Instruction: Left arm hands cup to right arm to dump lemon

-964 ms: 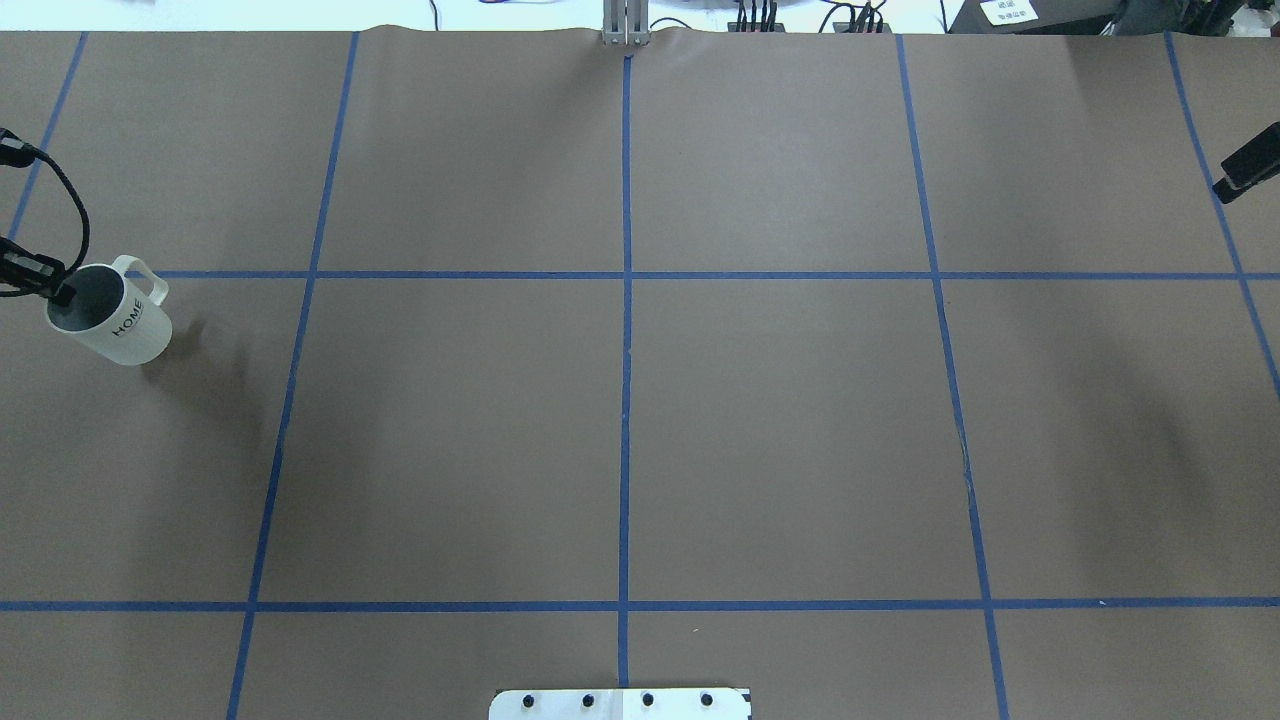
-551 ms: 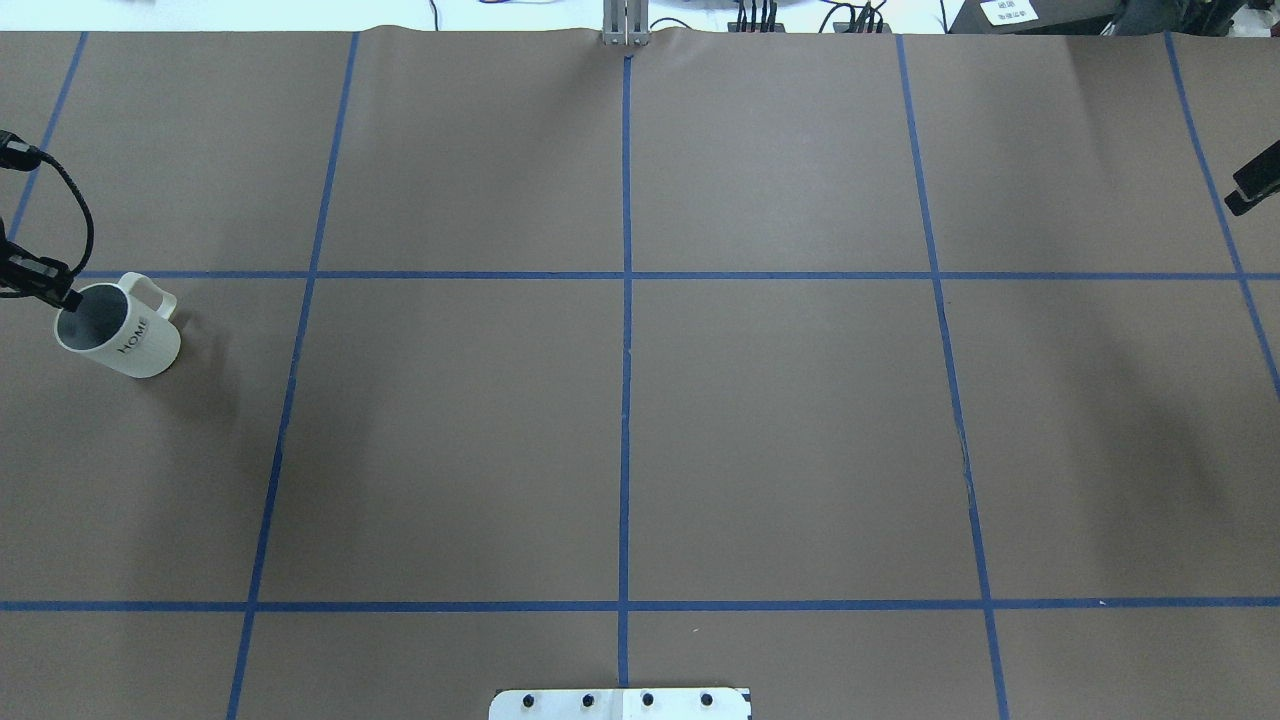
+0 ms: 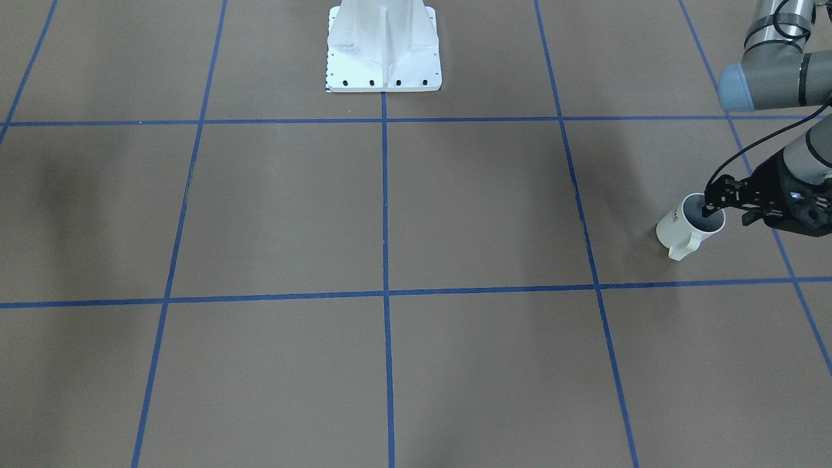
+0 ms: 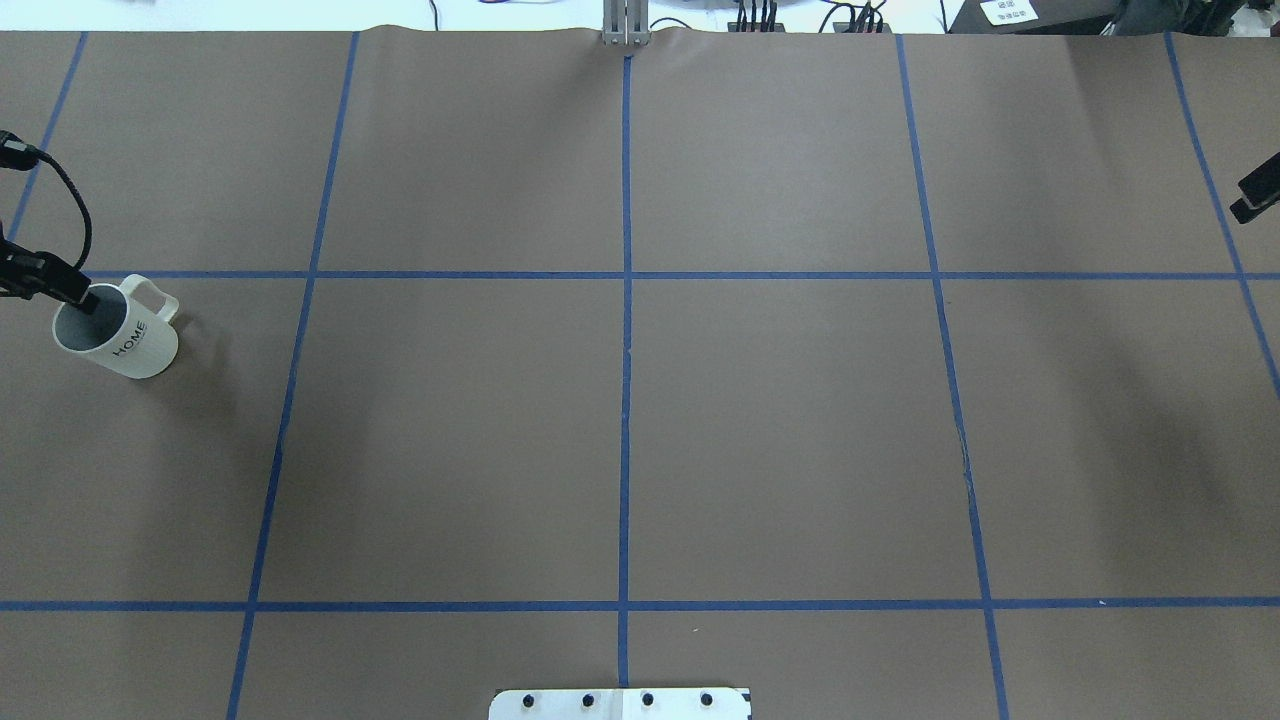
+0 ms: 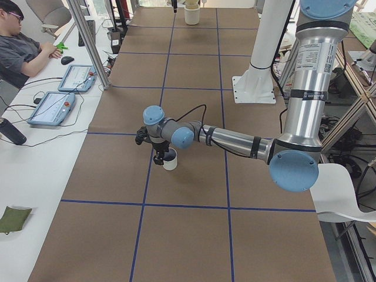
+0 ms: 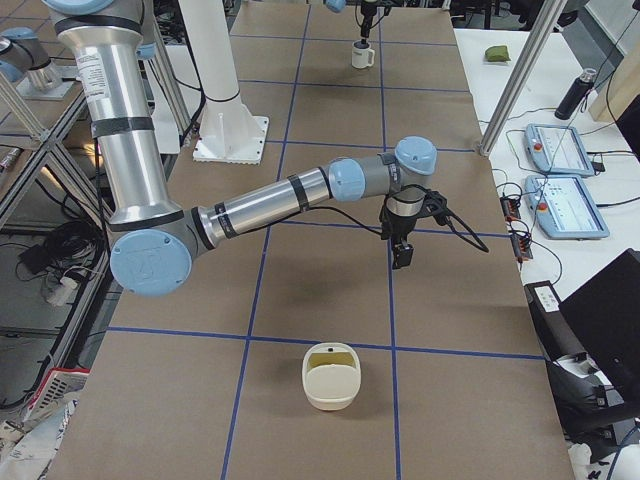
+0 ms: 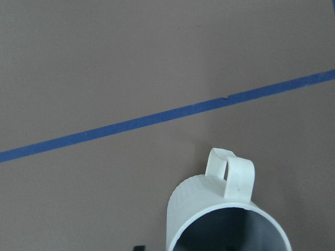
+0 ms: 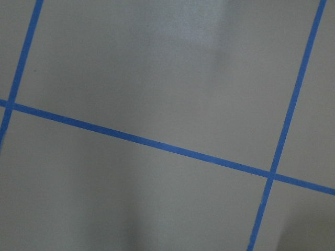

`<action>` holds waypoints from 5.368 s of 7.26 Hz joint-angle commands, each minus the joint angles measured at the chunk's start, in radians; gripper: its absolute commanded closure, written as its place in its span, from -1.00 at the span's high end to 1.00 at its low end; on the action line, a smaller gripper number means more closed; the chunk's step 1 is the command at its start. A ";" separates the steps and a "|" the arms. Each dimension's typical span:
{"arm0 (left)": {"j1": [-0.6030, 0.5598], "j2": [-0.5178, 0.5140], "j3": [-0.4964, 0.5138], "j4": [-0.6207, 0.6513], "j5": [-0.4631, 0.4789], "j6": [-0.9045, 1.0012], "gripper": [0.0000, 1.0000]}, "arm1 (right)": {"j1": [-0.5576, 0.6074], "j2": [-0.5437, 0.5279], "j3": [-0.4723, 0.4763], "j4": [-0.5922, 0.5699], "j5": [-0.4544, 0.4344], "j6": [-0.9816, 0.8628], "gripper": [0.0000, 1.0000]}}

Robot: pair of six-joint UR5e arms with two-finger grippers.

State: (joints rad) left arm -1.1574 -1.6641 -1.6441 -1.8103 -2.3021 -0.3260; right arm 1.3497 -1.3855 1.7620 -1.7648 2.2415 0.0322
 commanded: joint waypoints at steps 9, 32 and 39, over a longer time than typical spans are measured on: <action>-0.491 0.064 0.006 0.413 0.006 0.598 1.00 | 0.100 -0.151 0.007 0.010 -0.002 -0.043 1.00; -0.496 0.135 -0.048 0.319 0.006 0.400 1.00 | 0.138 -0.287 0.060 0.122 0.003 -0.038 1.00; -0.490 0.139 -0.046 0.206 0.007 0.400 1.00 | 0.138 -0.291 0.063 0.120 0.041 -0.029 1.00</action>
State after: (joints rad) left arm -1.6499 -1.5248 -1.6979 -1.5489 -2.2989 0.0800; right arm 1.4875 -1.6778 1.8238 -1.6443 2.2639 -0.0029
